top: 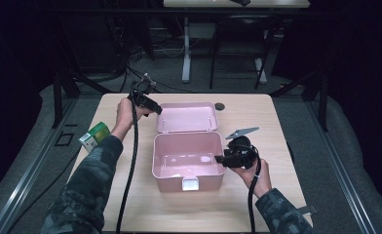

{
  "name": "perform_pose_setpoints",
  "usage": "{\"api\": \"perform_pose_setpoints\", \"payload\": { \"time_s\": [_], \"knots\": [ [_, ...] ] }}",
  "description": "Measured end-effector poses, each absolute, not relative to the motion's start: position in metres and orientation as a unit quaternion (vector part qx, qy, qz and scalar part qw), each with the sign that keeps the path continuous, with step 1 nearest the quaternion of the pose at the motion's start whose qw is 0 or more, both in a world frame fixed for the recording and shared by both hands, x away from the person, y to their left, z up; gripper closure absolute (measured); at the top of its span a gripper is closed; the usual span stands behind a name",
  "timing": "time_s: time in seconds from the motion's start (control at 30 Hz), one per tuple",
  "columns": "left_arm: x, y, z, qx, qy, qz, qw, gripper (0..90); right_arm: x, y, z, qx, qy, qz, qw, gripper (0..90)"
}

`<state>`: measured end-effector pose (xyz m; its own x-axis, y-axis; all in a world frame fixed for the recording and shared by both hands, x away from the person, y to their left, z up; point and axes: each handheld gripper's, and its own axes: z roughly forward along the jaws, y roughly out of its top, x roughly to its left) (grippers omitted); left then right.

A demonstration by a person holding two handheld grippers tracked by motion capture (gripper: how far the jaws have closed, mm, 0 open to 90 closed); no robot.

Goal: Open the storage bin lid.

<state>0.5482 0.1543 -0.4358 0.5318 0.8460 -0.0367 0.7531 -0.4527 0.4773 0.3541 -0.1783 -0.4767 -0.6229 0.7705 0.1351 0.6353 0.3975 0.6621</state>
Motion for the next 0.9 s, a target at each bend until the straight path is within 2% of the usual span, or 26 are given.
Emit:
{"api": "perform_pose_setpoints", "payload": {
  "time_s": [0.3,0.5,0.7,0.9],
  "knots": [
    [0.528,0.167,-0.411,0.864,0.433,0.11,0.232,13.5,0.351,-0.18,-0.477,0.43,0.826,0.355,0.086,56.5],
    [0.512,0.175,-0.393,0.878,0.409,0.118,0.221,4.2,0.35,-0.18,-0.477,0.429,0.826,0.355,0.085,56.7],
    [0.495,0.187,-0.378,0.883,0.396,0.123,0.219,0.0,0.349,-0.181,-0.477,0.432,0.826,0.354,0.081,57.6],
    [0.48,0.201,-0.374,0.884,0.395,0.14,0.209,0.0,0.346,-0.181,-0.477,0.432,0.826,0.353,0.08,57.6]
  ]
}}
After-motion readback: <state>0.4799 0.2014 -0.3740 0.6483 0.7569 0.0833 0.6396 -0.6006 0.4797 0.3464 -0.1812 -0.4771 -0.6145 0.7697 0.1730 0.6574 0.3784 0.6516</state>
